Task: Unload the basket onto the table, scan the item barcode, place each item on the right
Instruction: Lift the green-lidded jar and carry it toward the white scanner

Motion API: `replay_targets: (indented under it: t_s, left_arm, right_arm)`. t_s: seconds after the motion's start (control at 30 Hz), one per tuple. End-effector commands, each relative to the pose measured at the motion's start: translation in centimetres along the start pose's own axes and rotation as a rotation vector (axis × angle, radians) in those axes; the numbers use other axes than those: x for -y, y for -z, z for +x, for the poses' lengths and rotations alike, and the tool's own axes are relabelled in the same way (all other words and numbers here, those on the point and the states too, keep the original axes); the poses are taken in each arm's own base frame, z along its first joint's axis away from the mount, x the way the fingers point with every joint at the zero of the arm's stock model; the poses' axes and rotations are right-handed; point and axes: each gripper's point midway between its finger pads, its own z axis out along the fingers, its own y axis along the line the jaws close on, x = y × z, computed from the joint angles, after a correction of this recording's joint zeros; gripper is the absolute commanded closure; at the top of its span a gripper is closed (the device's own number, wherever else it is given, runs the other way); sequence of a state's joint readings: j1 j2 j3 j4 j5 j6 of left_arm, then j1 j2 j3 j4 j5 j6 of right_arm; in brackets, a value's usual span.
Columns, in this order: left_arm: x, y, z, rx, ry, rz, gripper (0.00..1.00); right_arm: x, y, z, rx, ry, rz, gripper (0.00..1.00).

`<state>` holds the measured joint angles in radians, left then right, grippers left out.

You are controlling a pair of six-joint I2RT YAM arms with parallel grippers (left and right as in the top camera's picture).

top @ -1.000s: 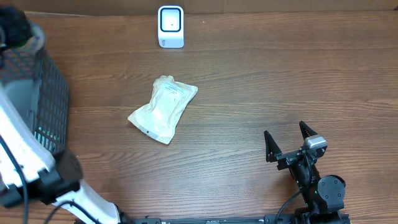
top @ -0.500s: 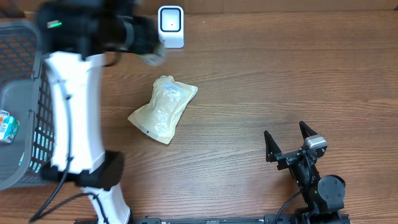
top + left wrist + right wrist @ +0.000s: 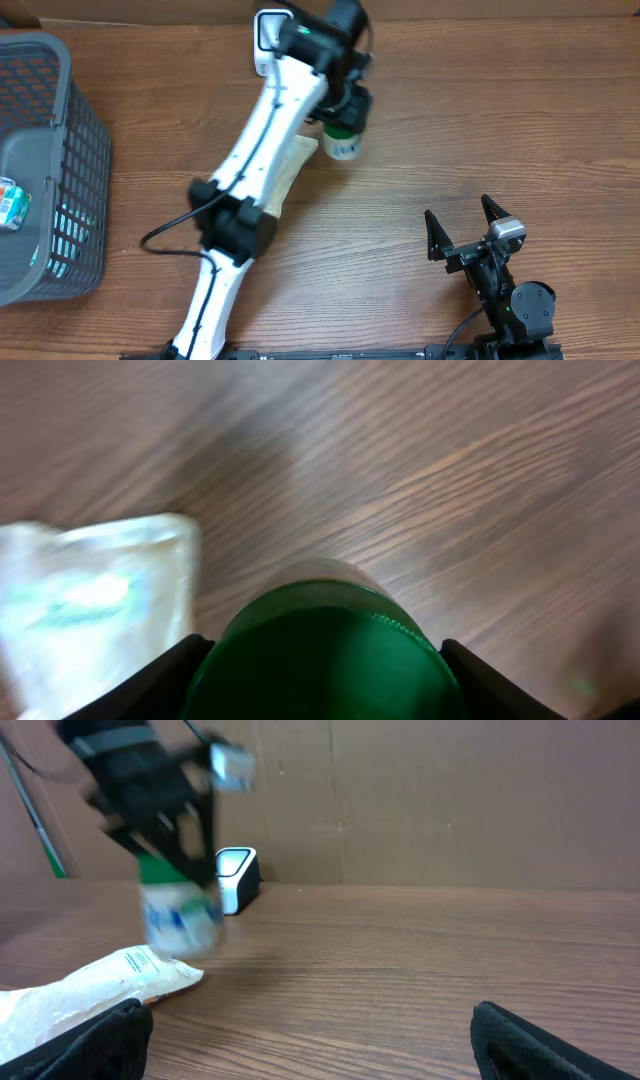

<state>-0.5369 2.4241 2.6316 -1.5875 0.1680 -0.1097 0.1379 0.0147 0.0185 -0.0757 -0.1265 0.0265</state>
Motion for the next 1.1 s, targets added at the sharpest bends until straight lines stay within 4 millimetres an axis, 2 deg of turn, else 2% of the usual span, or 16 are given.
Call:
replay_targets:
  t_s: [0.0,0.2,0.3,0.43,0.57,0.6,0.63,0.77,0.87,0.93,1.07]
  left_arm:
    - [1.8,-3.6,-0.2,-0.036,-0.029,0.005,0.56]
    - [3.6,-8.8,-1.2,-0.038,-0.059,0.004,0.55]
    - [3.8,-10.6,-1.3,-0.044,-0.072,-0.013,0.54]
    - [4.0,-12.0,-1.0,-0.063,-0.081,-0.02,0.51]
    - [4.1,-12.0,-0.9,-0.068,-0.081,-0.017,0.44]
    - [4.2,-12.0,-0.8,-0.07,-0.08,-0.014,0.4]
    - [4.3,-11.9,-0.8,-0.073,-0.08,-0.007,0.32]
    - [4.3,-11.4,-0.6,-0.079,-0.077,-0.002,0.03]
    - [4.3,-9.8,-1.2,-0.05,-0.075,0.0,0.02]
    - [4.3,-8.1,-2.0,-0.009,-0.074,0.006,0.02]
    - [4.1,-2.0,-3.6,0.121,-0.068,0.022,0.01]
  right_arm:
    - [0.1,0.0,0.1,0.006,0.002,0.005,0.0]
    - [0.1,0.0,0.1,0.006,0.002,0.005,0.0]
    - [0.1,0.0,0.1,0.005,0.002,0.005,0.0]
    - [0.1,0.0,0.1,0.006,0.002,0.005,0.0]
    - [0.1,0.0,0.1,0.005,0.002,0.005,0.0]
    - [0.1,0.0,0.1,0.006,0.002,0.005,0.0]
    - [0.1,0.0,0.1,0.006,0.002,0.005,0.0]
    - [0.1,0.0,0.1,0.005,0.002,0.005,0.0]
    - [0.1,0.0,0.1,0.006,0.002,0.005,0.0]
    - [0.1,0.0,0.1,0.006,0.002,0.005,0.0]
    - [0.1,0.0,0.1,0.006,0.002,0.005,0.0]
